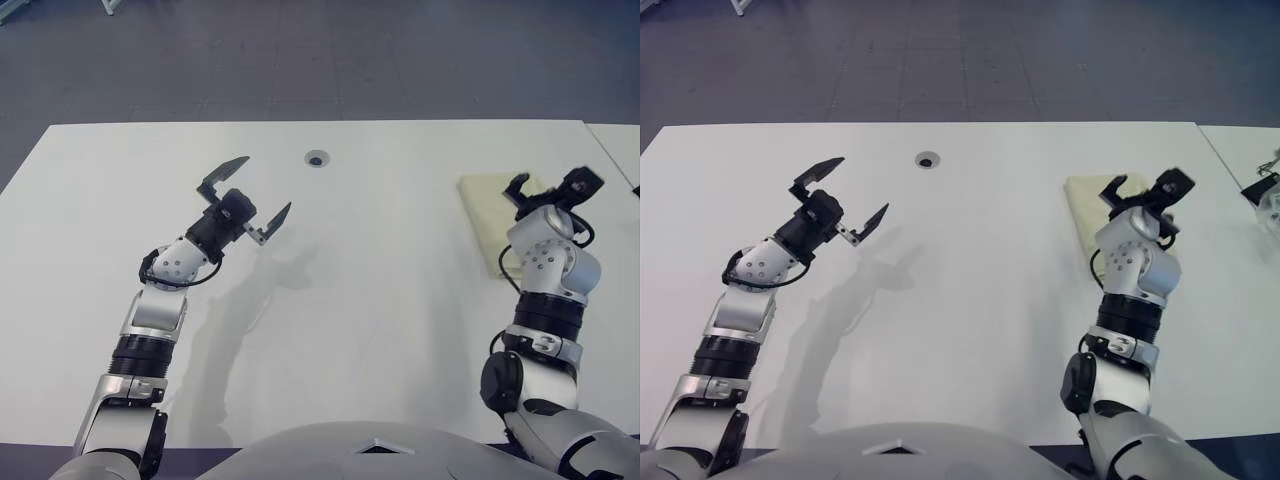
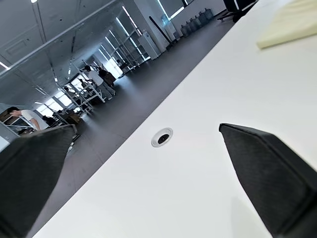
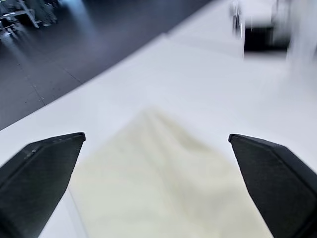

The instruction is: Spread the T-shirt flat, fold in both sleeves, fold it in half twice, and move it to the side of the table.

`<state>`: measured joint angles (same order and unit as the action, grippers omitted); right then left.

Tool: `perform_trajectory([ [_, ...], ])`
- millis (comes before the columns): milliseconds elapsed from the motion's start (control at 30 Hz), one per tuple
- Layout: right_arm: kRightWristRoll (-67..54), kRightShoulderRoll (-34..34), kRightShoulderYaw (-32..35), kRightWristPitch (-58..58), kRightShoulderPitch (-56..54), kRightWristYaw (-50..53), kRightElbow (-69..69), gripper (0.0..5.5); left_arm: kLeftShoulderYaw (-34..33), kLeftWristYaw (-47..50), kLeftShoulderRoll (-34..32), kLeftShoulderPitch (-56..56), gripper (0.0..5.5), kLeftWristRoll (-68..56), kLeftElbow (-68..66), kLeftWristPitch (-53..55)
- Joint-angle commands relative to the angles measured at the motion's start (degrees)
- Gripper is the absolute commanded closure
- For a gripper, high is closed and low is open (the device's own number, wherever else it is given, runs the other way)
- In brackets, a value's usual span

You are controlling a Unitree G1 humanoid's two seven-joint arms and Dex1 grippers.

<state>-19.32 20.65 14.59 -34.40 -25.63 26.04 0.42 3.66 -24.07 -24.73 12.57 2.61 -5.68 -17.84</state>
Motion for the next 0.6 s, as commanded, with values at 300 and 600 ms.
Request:
perform_trajectory([
  [300, 19.4, -2.3, -25.2, 14.8, 26.8, -13.8, -23.6, 0.69, 1.2, 19.7, 16.0, -3.4, 0.10, 6.3, 12.8, 16.0],
  [600, 18.5, -6.7, -19.1, 12.0, 28.0, -17.1, -23.4, 1.99, 1.9, 20.2, 16.0, -4.5, 1.25, 8.0, 13.4, 15.1],
])
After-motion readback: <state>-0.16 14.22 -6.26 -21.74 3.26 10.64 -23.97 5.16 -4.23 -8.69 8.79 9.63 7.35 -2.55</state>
